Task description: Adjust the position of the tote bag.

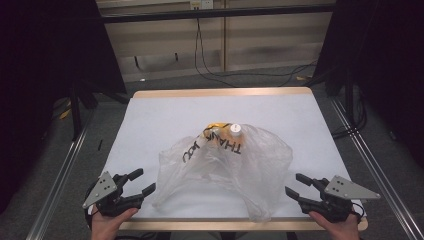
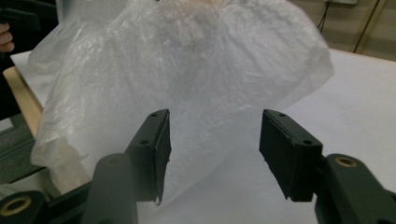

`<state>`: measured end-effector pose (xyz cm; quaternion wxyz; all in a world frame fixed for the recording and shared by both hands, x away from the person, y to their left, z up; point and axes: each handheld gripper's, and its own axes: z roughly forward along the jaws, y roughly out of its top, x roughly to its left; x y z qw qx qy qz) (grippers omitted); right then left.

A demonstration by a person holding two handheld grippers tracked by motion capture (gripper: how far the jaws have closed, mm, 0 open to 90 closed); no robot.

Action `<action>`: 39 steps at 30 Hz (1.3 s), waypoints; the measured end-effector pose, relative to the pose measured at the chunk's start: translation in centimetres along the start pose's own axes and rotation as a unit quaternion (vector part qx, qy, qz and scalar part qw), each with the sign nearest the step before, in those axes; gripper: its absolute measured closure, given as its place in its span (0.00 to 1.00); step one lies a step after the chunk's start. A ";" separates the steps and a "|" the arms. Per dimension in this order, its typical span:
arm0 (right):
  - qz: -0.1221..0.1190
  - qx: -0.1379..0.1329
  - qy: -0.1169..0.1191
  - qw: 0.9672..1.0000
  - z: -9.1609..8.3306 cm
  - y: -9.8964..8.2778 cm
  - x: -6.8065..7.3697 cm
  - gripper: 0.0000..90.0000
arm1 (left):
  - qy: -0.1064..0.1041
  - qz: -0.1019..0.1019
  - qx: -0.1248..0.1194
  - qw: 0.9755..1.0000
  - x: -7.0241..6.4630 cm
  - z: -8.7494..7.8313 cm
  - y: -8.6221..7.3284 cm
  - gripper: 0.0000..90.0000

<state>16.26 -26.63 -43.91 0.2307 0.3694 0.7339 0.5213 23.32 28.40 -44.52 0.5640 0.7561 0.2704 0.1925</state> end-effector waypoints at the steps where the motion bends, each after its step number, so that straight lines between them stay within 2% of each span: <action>1: -0.001 0.005 0.006 1.000 0.1 0.0 0.2 0.53 | -0.001 0.000 0.002 1.000 -0.2 0.1 0.1 0.38; 6: -0.016 0.026 0.042 0.999 0.5 0.0 1.4 0.62 | -0.012 0.005 0.012 1.000 -0.8 0.0 0.1 0.41; 7: -0.016 0.029 0.050 0.998 0.6 0.0 1.7 0.64 | -0.017 0.000 0.009 1.000 -1.0 0.0 0.1 0.42; 8: -0.017 0.033 0.059 0.998 0.7 0.0 2.1 0.65 | -0.019 0.008 0.016 1.000 -1.2 0.0 0.1 0.43; 9: -0.021 0.040 0.066 0.997 0.8 -0.1 2.5 0.66 | -0.021 0.003 0.013 1.000 -1.4 0.0 0.1 0.45; 10: -0.023 0.046 0.070 0.996 0.9 -0.1 2.7 0.66 | -0.026 0.009 0.020 0.999 -1.6 0.0 0.1 0.45; 12: -0.029 0.059 0.079 0.995 1.2 -0.3 3.2 0.63 | -0.029 0.010 0.022 0.999 -1.8 0.0 0.0 0.46; 13: -0.037 0.065 0.081 0.994 1.3 -0.4 3.5 0.63 | -0.028 0.007 0.026 0.999 -1.9 0.0 0.0 0.46; 14: -0.034 0.071 0.090 0.993 1.4 -0.4 3.6 0.63 | -0.030 0.000 0.023 0.999 -2.0 0.1 0.0 0.46; 16: -0.038 0.078 0.097 0.992 1.5 -0.5 3.8 0.63 | -0.032 0.010 0.031 0.999 -1.9 0.2 0.0 0.46; 19: -0.045 0.088 0.112 0.989 1.8 -0.6 4.0 0.62 | -0.039 0.009 0.038 0.998 -2.0 0.6 -0.2 0.44; 23: -0.062 0.109 0.129 0.984 2.2 -0.7 4.6 0.60 | -0.035 0.007 0.049 0.998 -2.0 0.7 -0.4 0.43; 24: -0.063 0.114 0.135 0.982 2.4 -0.7 4.7 0.59 | -0.043 0.012 0.049 0.998 -1.8 0.8 -0.4 0.44; 25: -0.067 0.118 0.139 0.981 2.5 -0.7 4.8 0.59 | -0.041 0.011 0.054 0.998 -1.8 0.8 -0.5 0.46; 26: -0.071 0.124 0.146 0.979 2.7 -0.7 4.9 0.59 | -0.045 0.010 0.058 0.997 -1.8 0.9 -0.5 0.48; 28: -0.072 0.132 0.150 0.977 3.0 -0.8 5.1 0.56 | -0.056 0.016 0.060 0.996 -1.7 1.1 -0.6 0.55; 30: -0.069 0.140 0.155 0.975 3.7 -0.9 5.3 0.53 | -0.052 0.011 0.063 0.997 -1.7 1.4 -0.7 0.55; 31: -0.072 0.148 0.161 0.973 4.1 -0.9 5.5 0.54 | -0.048 0.018 0.070 0.996 -1.7 1.4 -0.6 0.55; 34: -0.086 0.166 0.166 0.968 5.0 -1.0 5.9 0.53 | -0.047 0.015 0.074 0.996 -1.6 1.5 -0.7 0.51; 35: -0.089 0.168 0.167 0.968 5.3 -1.1 5.9 0.54 | -0.051 0.009 0.069 0.996 -1.7 1.6 -0.8 0.50; 39: -0.091 0.177 0.177 0.964 6.0 -1.1 5.9 0.58 | -0.052 0.015 0.082 0.995 -1.5 1.7 -0.8 0.44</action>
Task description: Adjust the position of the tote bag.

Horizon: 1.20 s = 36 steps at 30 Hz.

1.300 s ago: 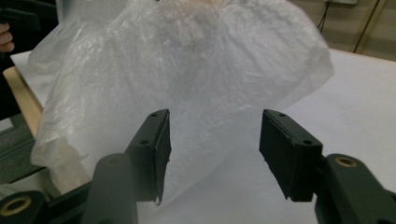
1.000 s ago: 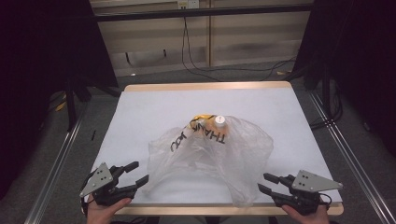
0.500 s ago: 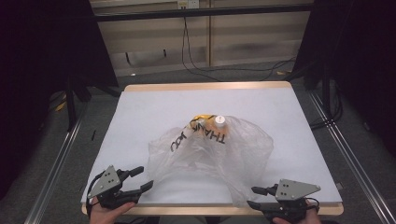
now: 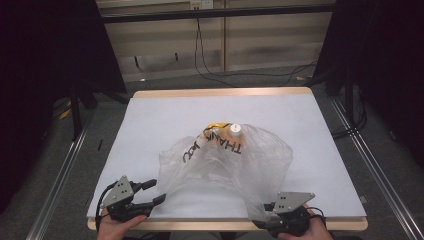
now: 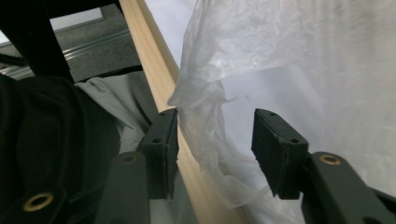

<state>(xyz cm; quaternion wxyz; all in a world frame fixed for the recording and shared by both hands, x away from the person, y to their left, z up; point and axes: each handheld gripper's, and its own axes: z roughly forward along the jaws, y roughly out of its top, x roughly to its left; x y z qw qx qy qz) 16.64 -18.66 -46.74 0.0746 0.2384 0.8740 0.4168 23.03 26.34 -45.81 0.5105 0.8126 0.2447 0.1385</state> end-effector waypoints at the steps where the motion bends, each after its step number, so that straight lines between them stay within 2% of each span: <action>1: 0.001 0.005 0.001 1.000 0.2 0.0 0.0 0.59 | 0.001 -0.004 0.001 1.000 -0.1 0.2 0.0 0.42; 2: -0.002 0.007 0.005 1.000 0.3 0.1 0.0 0.60 | -0.003 0.007 0.007 1.000 0.0 0.2 0.0 0.40; 5: -0.003 0.017 0.003 1.000 0.6 0.0 -0.1 0.64 | 0.005 0.008 0.016 1.000 -0.2 0.4 0.0 0.38; 7: -0.004 0.020 0.006 1.000 0.7 -0.1 -0.2 0.66 | 0.001 0.011 0.027 1.000 -0.1 0.6 0.0 0.37; 9: -0.004 0.022 0.003 1.000 0.7 0.0 -0.3 0.72 | -0.002 0.006 0.036 0.999 -0.2 0.8 -0.1 0.35; 10: -0.003 0.025 0.004 1.000 0.8 0.0 -0.3 0.77 | -0.001 0.013 0.039 0.999 -0.1 0.8 0.0 0.35; 12: -0.004 0.026 0.005 1.000 0.8 0.0 -0.3 0.86 | -0.005 0.011 0.045 0.999 -0.2 0.9 -0.1 0.35; 15: 0.001 0.015 0.001 1.000 0.4 0.0 -0.5 0.96 | -0.012 0.012 0.056 0.998 -0.4 1.1 -0.1 0.35; 17: 0.009 -0.001 -0.002 1.000 0.0 0.1 -0.7 0.98 | -0.014 0.019 0.065 0.998 -0.3 1.0 -0.1 0.40; 18: 0.012 -0.009 -0.003 1.000 -0.2 0.1 -0.9 0.99 | -0.020 0.010 0.065 0.998 -0.4 1.1 -0.2 0.42; 20: 0.019 -0.019 -0.008 1.000 -0.6 0.0 -1.1 0.99 | -0.027 0.013 0.073 0.997 -0.5 1.1 -0.2 0.49; 23: 0.023 -0.029 -0.012 0.999 -0.9 0.1 -1.3 0.99 | -0.030 0.020 0.083 0.996 -0.5 1.2 -0.1 0.49; 25: 0.023 -0.034 -0.014 0.999 -1.0 0.1 -1.3 0.99 | -0.034 0.015 0.086 0.996 -0.5 1.1 -0.1 0.51; 26: 0.022 -0.036 -0.014 0.999 -1.1 0.1 -1.3 0.99 | -0.035 0.010 0.086 0.996 -0.5 1.2 -0.2 0.55; 31: 0.022 -0.042 -0.017 0.999 -1.2 0.1 -1.4 0.99 | -0.038 0.008 0.114 0.993 -0.5 1.8 -0.2 0.69; 34: 0.019 -0.038 -0.015 0.999 -1.1 0.1 -1.3 0.99 | -0.057 -0.008 0.115 0.992 -0.2 2.0 -0.2 0.82; 36: 0.019 -0.041 -0.015 0.999 -1.1 0.2 -1.2 1.00 | -0.063 -0.011 0.114 0.991 -0.2 2.0 -0.2 0.90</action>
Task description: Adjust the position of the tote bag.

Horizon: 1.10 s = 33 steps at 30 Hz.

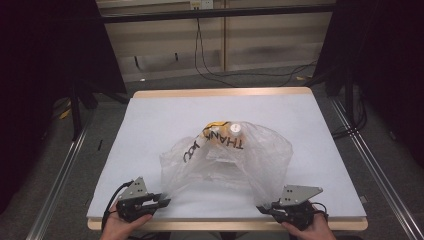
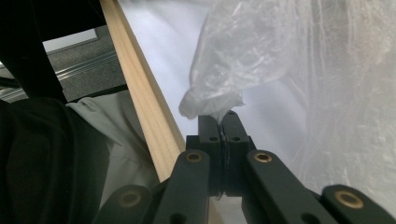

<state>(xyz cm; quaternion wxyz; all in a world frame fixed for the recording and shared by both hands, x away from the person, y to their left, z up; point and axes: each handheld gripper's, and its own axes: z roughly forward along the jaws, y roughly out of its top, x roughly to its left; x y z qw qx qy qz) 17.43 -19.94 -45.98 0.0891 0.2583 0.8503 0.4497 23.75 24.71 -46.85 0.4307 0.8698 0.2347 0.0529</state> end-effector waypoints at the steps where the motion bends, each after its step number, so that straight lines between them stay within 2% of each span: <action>1: 0.001 -0.002 0.001 1.000 -0.1 0.0 -0.1 1.00 | -0.004 0.000 -0.007 1.000 0.0 -0.3 0.1 0.92; 7: 0.006 -0.021 -0.004 1.000 -0.8 0.0 -0.3 1.00 | -0.003 -0.005 -0.036 0.999 0.0 -1.1 0.2 0.97; 12: -0.001 -0.037 -0.010 0.999 -1.2 0.3 -0.3 1.00 | -0.014 -0.015 -0.058 0.998 0.1 -1.6 0.2 0.98; 14: -0.001 -0.044 -0.013 0.999 -1.3 0.4 -0.4 1.00 | -0.011 -0.016 -0.061 0.998 0.1 -1.8 0.2 0.98; 15: -0.001 -0.047 -0.012 0.999 -1.4 0.5 -0.3 1.00 | -0.007 -0.010 -0.061 0.998 0.1 -2.0 0.2 0.98; 20: -0.007 -0.064 -0.015 0.998 -1.8 1.2 -0.4 1.00 | 0.000 -0.016 -0.090 0.996 0.2 -3.0 0.4 0.98; 21: -0.006 -0.066 -0.017 0.998 -1.8 1.4 -0.5 1.00 | 0.002 -0.011 -0.094 0.995 0.2 -3.3 0.5 0.98; 24: -0.011 -0.074 -0.021 0.997 -2.0 1.9 -0.7 1.00 | -0.003 -0.017 -0.116 0.993 0.1 -3.8 0.8 0.98; 28: -0.008 -0.090 -0.024 0.996 -2.7 2.4 -0.8 1.00 | -0.002 -0.009 -0.127 0.992 -0.3 -4.1 1.4 0.99; 31: -0.011 -0.102 -0.029 0.994 -3.3 2.8 -0.8 1.00 | -0.006 -0.011 -0.137 0.990 -0.7 -4.2 1.7 0.99; 32: -0.011 -0.108 -0.029 0.994 -3.5 3.0 -0.8 1.00 | -0.005 -0.005 -0.134 0.991 -0.7 -4.4 1.8 0.99; 33: -0.012 -0.113 -0.031 0.993 -3.8 3.2 -0.7 1.00 | -0.007 -0.009 -0.140 0.990 -0.8 -4.4 1.9 0.99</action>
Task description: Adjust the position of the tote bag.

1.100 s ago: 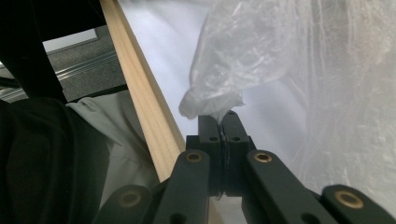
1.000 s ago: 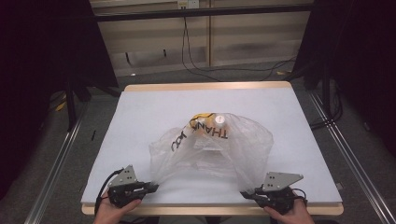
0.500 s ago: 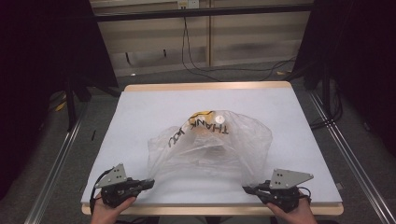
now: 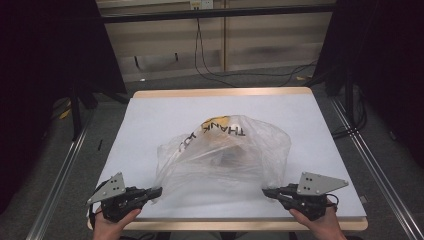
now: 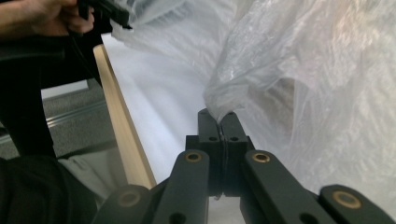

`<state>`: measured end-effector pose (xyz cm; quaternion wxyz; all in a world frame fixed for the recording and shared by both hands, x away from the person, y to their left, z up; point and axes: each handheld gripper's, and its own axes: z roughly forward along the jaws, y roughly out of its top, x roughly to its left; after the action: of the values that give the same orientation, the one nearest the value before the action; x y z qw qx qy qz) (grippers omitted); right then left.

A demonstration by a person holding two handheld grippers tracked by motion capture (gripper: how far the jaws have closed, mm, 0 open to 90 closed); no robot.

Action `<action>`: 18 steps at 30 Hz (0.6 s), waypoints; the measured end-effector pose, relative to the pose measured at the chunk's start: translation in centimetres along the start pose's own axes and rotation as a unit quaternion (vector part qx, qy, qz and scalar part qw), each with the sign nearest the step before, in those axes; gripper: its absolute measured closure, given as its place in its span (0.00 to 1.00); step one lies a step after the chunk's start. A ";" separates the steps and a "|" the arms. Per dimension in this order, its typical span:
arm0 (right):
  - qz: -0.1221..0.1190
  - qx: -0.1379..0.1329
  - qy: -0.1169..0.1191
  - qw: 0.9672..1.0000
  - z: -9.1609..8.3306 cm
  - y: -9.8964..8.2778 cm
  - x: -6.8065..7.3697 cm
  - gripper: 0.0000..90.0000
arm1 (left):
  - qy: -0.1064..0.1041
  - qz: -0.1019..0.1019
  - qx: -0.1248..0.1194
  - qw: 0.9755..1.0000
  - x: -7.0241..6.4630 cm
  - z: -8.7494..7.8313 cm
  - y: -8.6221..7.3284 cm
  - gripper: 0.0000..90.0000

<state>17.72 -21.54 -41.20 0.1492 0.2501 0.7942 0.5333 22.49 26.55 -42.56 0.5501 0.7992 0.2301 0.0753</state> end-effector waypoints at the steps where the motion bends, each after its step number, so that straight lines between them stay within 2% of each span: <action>1: -0.002 -0.003 -0.002 1.000 -0.2 0.2 0.0 1.00 | 0.002 0.006 0.002 1.000 0.0 -0.1 0.2 0.99; 6: -0.005 -0.028 -0.011 1.000 -1.2 1.5 -0.6 1.00 | 0.003 0.003 -0.015 1.000 0.0 -0.5 0.9 0.99; 9: -0.011 -0.039 -0.017 0.999 -1.5 2.3 -1.2 1.00 | 0.006 0.018 -0.020 1.000 0.1 -0.7 1.9 0.99; 14: -0.022 -0.052 -0.020 0.998 -1.7 3.8 -1.5 1.00 | 0.005 0.029 -0.034 0.999 0.1 -0.9 3.4 0.99; 15: -0.025 -0.054 -0.020 0.998 -1.8 4.1 -1.6 1.00 | 0.011 0.031 -0.035 0.999 0.0 -0.9 3.7 0.99; 17: -0.029 -0.059 -0.021 0.998 -1.9 4.4 -1.7 1.00 | 0.004 0.038 -0.043 0.998 0.0 -1.0 4.3 0.99; 18: -0.028 -0.061 -0.021 0.998 -2.0 4.6 -1.7 1.00 | 0.013 0.039 -0.043 0.998 -0.1 -0.9 4.7 0.99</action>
<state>19.27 -22.63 -36.23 0.1958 0.2297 0.7635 0.5709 23.37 25.94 -37.94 0.5780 0.7818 0.2028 0.1166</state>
